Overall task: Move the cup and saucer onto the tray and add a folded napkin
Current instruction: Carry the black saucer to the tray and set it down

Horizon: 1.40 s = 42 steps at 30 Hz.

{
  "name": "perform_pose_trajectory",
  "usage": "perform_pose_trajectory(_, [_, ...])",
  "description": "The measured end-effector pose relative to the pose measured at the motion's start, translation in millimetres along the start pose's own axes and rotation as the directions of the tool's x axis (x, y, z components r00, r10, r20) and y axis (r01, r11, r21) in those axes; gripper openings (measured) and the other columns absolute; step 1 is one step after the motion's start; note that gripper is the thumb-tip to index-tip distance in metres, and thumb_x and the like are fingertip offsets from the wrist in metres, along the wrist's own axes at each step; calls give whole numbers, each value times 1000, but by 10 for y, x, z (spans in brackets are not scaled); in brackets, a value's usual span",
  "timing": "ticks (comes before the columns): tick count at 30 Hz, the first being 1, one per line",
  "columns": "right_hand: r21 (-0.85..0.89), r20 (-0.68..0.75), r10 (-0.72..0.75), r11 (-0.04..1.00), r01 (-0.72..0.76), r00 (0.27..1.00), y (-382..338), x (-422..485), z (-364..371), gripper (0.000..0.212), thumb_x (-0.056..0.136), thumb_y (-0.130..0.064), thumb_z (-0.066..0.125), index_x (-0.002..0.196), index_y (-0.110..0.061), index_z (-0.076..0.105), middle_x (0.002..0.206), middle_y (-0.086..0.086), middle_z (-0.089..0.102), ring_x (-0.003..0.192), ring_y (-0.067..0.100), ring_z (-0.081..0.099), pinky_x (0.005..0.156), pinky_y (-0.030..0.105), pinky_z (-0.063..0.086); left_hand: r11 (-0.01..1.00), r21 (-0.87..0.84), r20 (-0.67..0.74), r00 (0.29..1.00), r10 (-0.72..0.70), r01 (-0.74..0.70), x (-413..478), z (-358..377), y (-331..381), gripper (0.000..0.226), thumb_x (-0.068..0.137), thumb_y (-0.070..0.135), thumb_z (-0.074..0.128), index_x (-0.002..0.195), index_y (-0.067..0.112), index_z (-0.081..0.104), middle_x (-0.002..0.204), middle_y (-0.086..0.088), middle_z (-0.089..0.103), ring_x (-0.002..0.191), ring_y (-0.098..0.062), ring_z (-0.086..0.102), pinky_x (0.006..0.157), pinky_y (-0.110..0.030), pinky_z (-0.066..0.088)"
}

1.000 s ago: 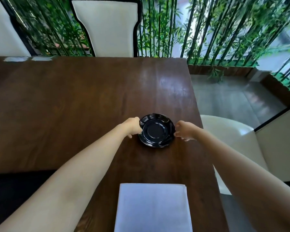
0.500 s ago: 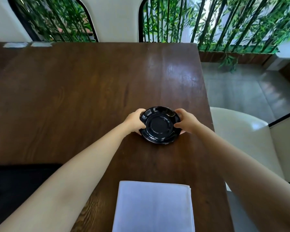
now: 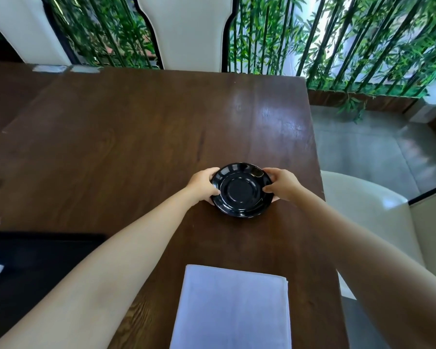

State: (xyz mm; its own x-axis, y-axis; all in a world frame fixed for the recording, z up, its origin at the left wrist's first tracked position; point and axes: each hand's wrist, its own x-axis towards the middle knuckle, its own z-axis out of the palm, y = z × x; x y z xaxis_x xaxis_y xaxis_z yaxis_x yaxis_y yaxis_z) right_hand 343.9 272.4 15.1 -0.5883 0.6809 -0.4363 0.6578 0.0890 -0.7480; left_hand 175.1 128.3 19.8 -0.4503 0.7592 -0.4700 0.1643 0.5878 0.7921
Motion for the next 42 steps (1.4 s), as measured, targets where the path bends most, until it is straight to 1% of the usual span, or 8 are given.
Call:
perform_pose_trajectory(7, [-22,42,-60,998,61,997,-464,-226,155,57,78,13,56,127,-17,56,101,3,63,75,25,67,59,38,61,1000,-16,-57,998,24,-25,-374,-412,26,67,76,-16,57,133,18,47,106,-2,58,99,-30,61,66,-42,60])
perform_pose_trajectory(11, [-33,58,-95,995,97,994,-807,-423,358,56,79,14,55,127,-16,57,107,4,63,73,25,67,52,30,60,1000,-25,-103,995,13,-15,-651,-728,-51,72,76,-16,59,137,18,43,100,5,55,94,-26,59,54,-32,59])
perform_pose_trajectory(15, [-39,91,-124,991,128,988,-1119,-634,631,55,79,15,55,126,-15,58,115,6,63,84,33,70,70,44,60,1000,18,-149,989,24,-21,-962,-1072,-195,72,75,-13,62,136,20,44,101,3,58,96,-25,58,55,-28,58])
perform_pose_trajectory(21, [-97,144,-201,972,216,969,-1628,-960,1199,54,78,13,54,121,-19,62,102,3,66,70,27,70,56,32,60,999,-6,-216,976,36,-38,-1573,-1652,-538,71,75,-12,63,136,20,45,102,3,57,100,-25,58,60,-30,57])
perform_pose_trajectory(25, [-111,212,-247,955,274,946,-1930,-1176,1727,55,77,12,55,120,-21,62,101,3,66,67,27,70,52,28,60,998,-36,-267,963,32,-43,-2054,-2073,-916,67,75,-11,63,132,20,48,115,-4,59,105,-29,59,73,-43,59])
perform_pose_trajectory(30, [-52,323,-283,947,316,903,-2140,-1469,2593,52,80,10,57,121,-21,60,101,1,67,73,25,71,57,31,61,990,-142,-302,953,-21,-23,-2662,-2552,-1590,65,76,-14,61,133,15,48,108,-7,61,92,-27,64,53,-31,59])
perform_pose_trajectory(34, [30,391,-268,960,279,881,-2196,-1683,3331,51,81,12,58,123,-17,60,97,0,69,68,14,69,51,26,59,983,-171,-307,944,-120,69,-3062,-2847,-2208,66,80,-10,60,138,16,42,114,-5,55,91,-26,63,56,-33,59])
perform_pose_trajectory(42, [-35,452,-269,947,319,851,-2032,-2063,4513,43,81,9,57,114,-17,62,81,1,67,71,20,71,64,39,62,956,-238,-367,895,-254,174,-3661,-3106,-3256,67,74,-11,65,130,22,52,109,-1,58,80,-20,64,48,-30,57])
